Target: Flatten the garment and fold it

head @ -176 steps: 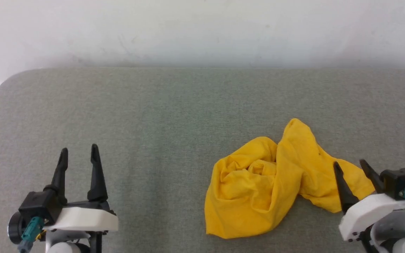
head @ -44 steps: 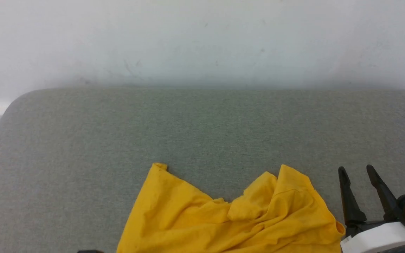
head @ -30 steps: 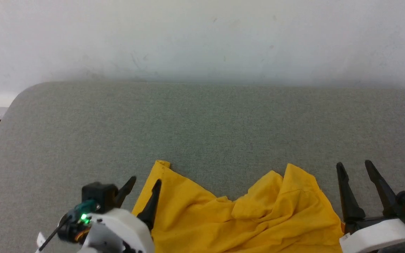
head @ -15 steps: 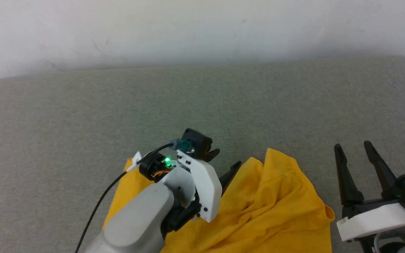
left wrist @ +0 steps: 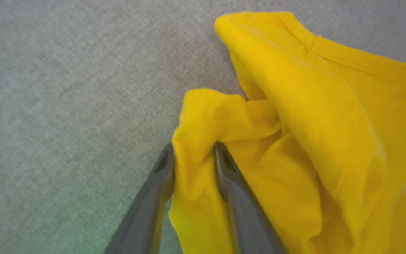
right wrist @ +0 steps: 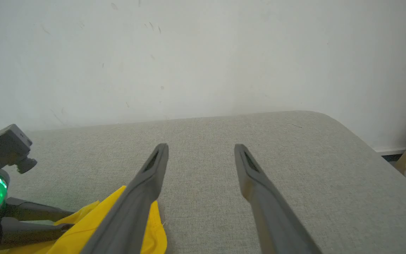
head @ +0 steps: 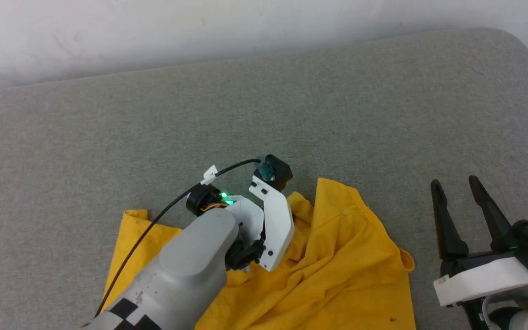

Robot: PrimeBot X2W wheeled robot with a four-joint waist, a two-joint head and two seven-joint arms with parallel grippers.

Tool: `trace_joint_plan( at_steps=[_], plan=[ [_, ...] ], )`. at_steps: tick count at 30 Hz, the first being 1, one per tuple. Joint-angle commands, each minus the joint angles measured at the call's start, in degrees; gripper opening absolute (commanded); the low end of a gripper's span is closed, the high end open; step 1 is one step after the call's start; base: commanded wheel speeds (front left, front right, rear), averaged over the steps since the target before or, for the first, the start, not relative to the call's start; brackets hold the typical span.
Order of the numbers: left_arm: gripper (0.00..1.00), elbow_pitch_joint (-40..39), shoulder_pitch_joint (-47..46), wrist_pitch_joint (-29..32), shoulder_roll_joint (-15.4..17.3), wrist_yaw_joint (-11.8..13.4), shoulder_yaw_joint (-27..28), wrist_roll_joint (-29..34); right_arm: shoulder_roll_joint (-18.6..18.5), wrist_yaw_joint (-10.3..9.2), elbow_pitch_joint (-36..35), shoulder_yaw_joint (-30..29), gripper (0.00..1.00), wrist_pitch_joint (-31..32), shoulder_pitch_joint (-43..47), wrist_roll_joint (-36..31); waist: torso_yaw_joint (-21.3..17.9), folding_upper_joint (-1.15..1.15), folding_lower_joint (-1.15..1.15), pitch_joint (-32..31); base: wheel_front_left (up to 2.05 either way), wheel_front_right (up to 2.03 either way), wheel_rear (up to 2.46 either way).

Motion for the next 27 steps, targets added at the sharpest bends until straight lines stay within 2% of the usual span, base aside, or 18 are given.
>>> trace_joint_plan(
  at_steps=[1,4,7,9,14,20,23,27],
  plan=[
    [0.0,1.81,1.79,0.45,-0.26,-0.48,-1.42,-0.33,0.12,-0.04,0.23,0.0,1.0,-0.43,-0.75,0.36,-0.44,0.0,0.0,0.44,0.0,0.0,0.0],
    [0.0,1.97,0.46,-2.38,0.17,-0.71,-1.76,-0.16,0.12,-0.04,0.85,-0.33,1.0,-0.77,-0.55,0.61,0.01,0.0,0.0,-0.17,0.0,0.0,0.0],
    [0.0,1.22,-1.1,-8.58,1.3,-0.6,0.35,-0.23,0.12,-0.04,1.36,-0.11,1.0,-0.78,-0.28,0.8,0.53,0.0,0.0,-1.29,0.0,0.0,0.0],
    [0.0,0.32,-2.3,-12.83,2.88,0.38,2.62,-0.23,0.12,-0.04,1.43,-0.21,1.0,-0.66,0.2,0.69,0.97,0.0,0.0,-2.04,0.0,0.0,0.0],
    [0.0,-2.26,-2.91,-20.71,10.18,5.16,10.43,-1.96,0.12,-0.04,1.45,-0.34,1.0,-0.16,1.44,0.65,1.76,0.0,0.0,-3.71,0.0,0.0,0.0],
    [0.0,-3.71,6.68,-23.4,19.97,12.46,20.21,-8.26,0.12,-0.04,1.17,-0.3,1.0,0.02,2.55,1.17,2.46,0.0,0.0,-4.49,0.0,0.0,0.0],
    [0.0,-5.29,13.78,-23.87,22.35,14.91,23.33,-11.54,0.12,-0.04,1.01,-1.05,1.0,0.02,3.06,1.25,3.28,0.0,0.0,-4.29,0.0,0.0,0.0],
    [0.0,-7.6,22.17,-24.72,23.38,17.79,26.04,-14.82,0.12,-0.04,0.85,-1.35,1.0,0.45,2.96,0.95,4.14,0.0,0.0,-4.18,0.0,0.0,0.0]
  ],
)
